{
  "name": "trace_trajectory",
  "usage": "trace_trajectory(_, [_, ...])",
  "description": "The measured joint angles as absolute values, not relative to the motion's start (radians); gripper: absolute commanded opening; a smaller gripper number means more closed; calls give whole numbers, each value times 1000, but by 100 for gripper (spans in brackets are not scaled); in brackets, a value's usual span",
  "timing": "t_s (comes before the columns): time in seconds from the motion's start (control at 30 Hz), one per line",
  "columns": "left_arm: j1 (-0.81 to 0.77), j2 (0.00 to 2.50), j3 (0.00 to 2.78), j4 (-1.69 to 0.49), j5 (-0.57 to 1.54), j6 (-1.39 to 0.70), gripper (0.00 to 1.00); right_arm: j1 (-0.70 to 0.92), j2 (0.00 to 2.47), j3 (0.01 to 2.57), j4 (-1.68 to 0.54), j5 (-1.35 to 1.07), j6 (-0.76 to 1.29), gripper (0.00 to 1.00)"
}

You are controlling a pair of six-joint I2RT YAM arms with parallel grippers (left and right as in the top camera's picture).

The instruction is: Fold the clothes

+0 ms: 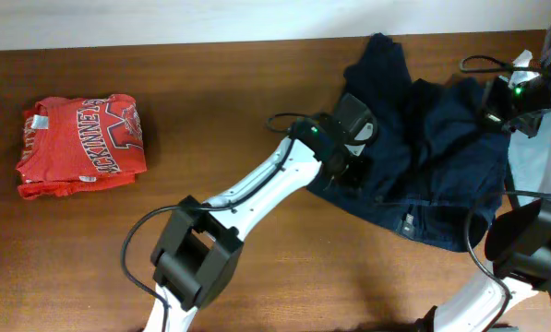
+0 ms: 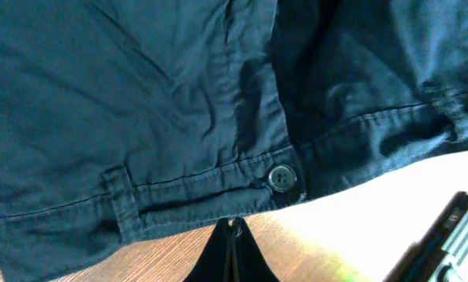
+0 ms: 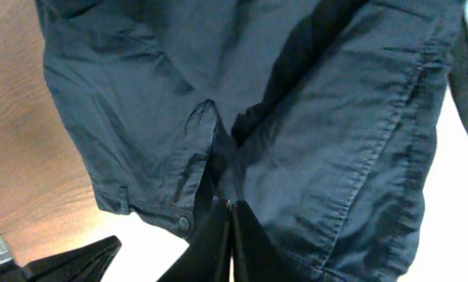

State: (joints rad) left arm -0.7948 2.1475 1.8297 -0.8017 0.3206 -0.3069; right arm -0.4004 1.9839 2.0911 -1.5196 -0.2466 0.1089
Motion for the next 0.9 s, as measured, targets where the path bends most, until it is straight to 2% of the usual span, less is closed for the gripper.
trace_trajectory(0.63, [-808,2312,1830,-796,-14,-364,1,-408,1984,2091,-1522,-253,109,7])
trace_trajectory(0.9, [-723,2312,1830,-824,-192,-364,1,-408,1984,2091,-1522,-253,109,7])
